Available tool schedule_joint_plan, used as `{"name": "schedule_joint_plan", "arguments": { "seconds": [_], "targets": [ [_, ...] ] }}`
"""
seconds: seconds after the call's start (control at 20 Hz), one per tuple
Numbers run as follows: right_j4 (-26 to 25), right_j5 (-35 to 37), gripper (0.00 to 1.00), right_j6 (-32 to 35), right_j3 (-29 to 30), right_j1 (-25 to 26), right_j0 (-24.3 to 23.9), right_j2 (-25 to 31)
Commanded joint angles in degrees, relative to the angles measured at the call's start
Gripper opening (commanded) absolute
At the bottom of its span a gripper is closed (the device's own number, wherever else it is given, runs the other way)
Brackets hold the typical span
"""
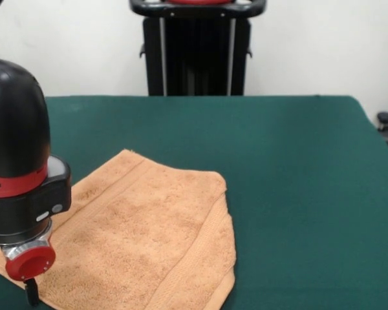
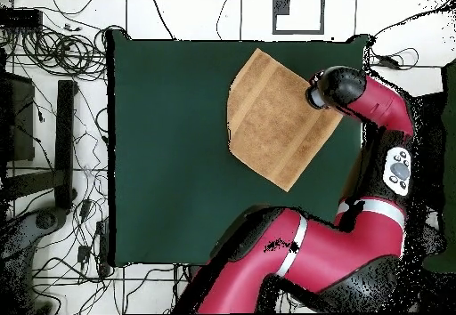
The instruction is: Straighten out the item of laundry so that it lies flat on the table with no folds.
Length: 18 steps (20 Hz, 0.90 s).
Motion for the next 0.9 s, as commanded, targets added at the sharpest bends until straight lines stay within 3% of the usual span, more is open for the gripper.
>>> {"name": "schedule_joint_plan", "arguments": {
  "seconds": [0.05,0.55,0.9],
  "targets": [
    [-0.7,-3.3,1.0,13.9,3.9,5.6,2.1,-0.3],
    [0.0,-2.6,1.0,13.2,4.7,4.8,2.0,0.1],
    [2.0,9.4,1.0,19.5,6.5,-1.6,6.8,-4.2]
  ]
}}
